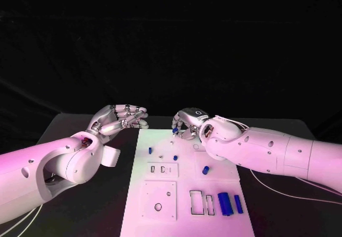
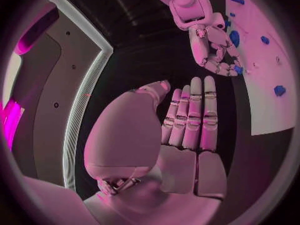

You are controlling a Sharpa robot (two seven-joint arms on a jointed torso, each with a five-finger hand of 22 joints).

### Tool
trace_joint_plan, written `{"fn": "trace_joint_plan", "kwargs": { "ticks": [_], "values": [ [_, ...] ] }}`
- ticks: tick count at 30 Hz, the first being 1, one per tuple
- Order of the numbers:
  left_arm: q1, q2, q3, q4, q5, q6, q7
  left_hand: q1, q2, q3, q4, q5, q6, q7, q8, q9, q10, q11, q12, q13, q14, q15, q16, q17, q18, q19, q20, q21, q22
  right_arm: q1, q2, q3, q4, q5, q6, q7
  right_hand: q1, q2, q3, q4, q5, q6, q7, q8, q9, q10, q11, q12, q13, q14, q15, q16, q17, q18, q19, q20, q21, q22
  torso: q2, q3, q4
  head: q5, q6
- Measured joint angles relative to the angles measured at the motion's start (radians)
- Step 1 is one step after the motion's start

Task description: Assemble the parts on the task board

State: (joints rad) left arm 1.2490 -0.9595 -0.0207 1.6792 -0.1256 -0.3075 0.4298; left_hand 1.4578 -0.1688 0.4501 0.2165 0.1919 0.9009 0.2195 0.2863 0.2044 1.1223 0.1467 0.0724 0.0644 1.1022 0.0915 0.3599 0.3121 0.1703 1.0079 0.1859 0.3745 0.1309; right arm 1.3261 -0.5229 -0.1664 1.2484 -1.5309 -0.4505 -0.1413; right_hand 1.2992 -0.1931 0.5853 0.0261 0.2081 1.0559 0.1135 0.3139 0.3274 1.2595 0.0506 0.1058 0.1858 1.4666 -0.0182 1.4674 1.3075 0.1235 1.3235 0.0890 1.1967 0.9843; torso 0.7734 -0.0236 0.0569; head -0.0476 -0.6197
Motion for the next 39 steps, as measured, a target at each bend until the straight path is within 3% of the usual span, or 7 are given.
{"fn": "trace_joint_plan", "kwargs": {
  "ticks": [21,23,39],
  "values": [
    [0.0,-0.002,0.0,0.002,0.0,0.004,-0.002,0.0,0.0,0.003,-0.003,0.0,0.0,0.0,-0.005,0.0,-0.004,0.004,-0.004,0.0,-0.003,0.003,0.0,0.002,0.0,-0.004,0.004,0.0,0.0,-0.004,0.013,0.0,-0.024,0.012,0.037,0.002,0.004,0.004,0.0,0.0,-0.008,-0.006,0.001,-0.005,0.001,-0.004,0.004,0.004,0.001,0.0,0.0,-0.001,0.0,0.0,-0.004,-0.004,0.0,-0.002,0.002,0.0,-0.0007,0.003,-0.005],
    [0.0,-0.002,0.0,0.003,0.0,0.004,-0.002,0.0,0.0,0.003,-0.003,0.0,0.0,0.0,-0.005,0.0,-0.004,0.004,-0.004,0.0,-0.003,0.004,0.0,0.002,0.0,-0.004,0.004,0.0,0.0,-0.004,0.016,0.0,-0.026,0.012,0.041,0.002,0.004,0.004,0.0,0.0,-0.009,-0.007,0.002,-0.006,0.023,-0.004,0.004,0.004,0.001,0.0,0.0,-0.001,0.0,0.0,-0.004,-0.003,0.0,-0.002,0.002,0.0,-0.0004,0.003,-0.005],
    [0.0,-0.005,0.0,0.004,0.0,0.009,-0.004,0.0,0.0,0.003,-0.003,0.0,0.0,0.0,-0.005,0.0,-0.004,0.004,-0.004,0.0,-0.003,0.003,0.0,0.002,0.0,-0.004,0.004,0.0,0.0,-0.009,0.031,-0.001,-0.043,0.013,0.057,0.002,0.004,0.003,-0.001,0.0,-0.013,-0.018,0.008,-0.002,0.044,-0.005,0.005,0.003,0.003,0.0,0.0,-0.001,0.001,0.0,-0.004,-0.003,0.0,-0.01,0.003,-0.0008,0.0,0.005,-0.01]
  ]
}}
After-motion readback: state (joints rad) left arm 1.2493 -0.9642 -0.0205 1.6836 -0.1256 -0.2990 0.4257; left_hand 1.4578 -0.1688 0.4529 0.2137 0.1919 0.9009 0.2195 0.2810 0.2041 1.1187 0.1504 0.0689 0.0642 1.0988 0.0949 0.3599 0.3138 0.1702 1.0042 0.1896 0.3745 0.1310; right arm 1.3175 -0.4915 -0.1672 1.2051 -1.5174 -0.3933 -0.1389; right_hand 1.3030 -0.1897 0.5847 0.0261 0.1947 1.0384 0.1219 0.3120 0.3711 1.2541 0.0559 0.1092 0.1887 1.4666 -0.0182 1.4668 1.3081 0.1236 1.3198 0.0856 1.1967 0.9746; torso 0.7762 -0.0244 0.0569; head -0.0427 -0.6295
